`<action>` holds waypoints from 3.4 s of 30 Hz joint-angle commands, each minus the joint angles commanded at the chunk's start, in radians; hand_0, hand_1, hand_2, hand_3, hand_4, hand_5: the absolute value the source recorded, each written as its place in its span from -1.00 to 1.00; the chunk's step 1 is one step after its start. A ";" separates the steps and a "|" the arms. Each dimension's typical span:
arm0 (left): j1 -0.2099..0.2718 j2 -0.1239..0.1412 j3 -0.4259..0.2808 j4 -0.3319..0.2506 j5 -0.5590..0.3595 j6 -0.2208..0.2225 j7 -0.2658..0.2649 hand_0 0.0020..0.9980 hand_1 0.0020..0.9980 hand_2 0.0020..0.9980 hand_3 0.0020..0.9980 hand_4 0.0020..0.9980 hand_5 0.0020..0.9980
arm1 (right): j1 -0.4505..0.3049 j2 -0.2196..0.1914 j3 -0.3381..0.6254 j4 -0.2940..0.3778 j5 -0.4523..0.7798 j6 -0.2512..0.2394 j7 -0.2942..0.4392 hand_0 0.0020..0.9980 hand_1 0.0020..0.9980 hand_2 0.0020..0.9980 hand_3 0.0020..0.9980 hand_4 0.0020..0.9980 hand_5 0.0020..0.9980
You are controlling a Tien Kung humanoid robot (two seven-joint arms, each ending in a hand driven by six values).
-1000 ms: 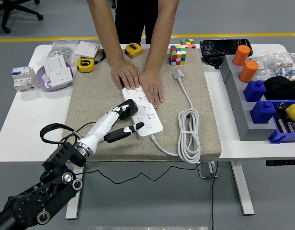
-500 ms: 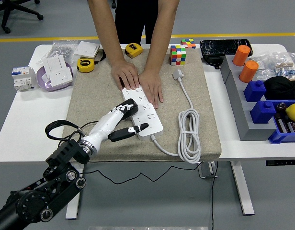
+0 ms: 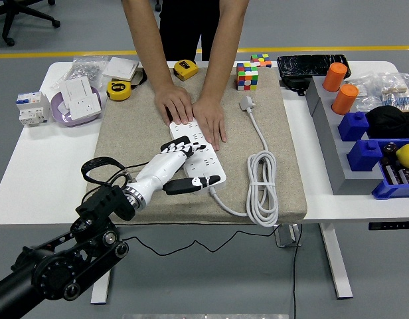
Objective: Pick up the plug,place it near the board,insert it into the board,press the button
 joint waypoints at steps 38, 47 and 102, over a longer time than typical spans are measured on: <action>-0.064 -0.029 0.104 -0.152 -0.153 -0.107 0.069 -0.55 -0.76 -0.49 0.57 0.18 -0.49 | 0.001 -0.004 -0.020 0.000 0.016 -0.003 -0.002 0.70 0.47 0.41 0.32 0.92 0.21; -0.058 -0.019 0.068 -0.170 0.059 -0.293 0.317 -0.71 -0.93 -0.68 0.78 -0.01 -0.64 | -0.004 -0.005 -0.015 0.000 0.010 -0.002 -0.005 0.70 0.47 0.41 0.31 0.91 0.21; -0.065 -0.013 0.052 -0.165 0.130 -0.401 0.407 -0.76 -0.95 -0.69 0.46 0.05 -1.00 | 0.001 -0.005 -0.013 0.000 0.014 -0.004 -0.004 0.69 0.47 0.41 0.30 0.89 0.21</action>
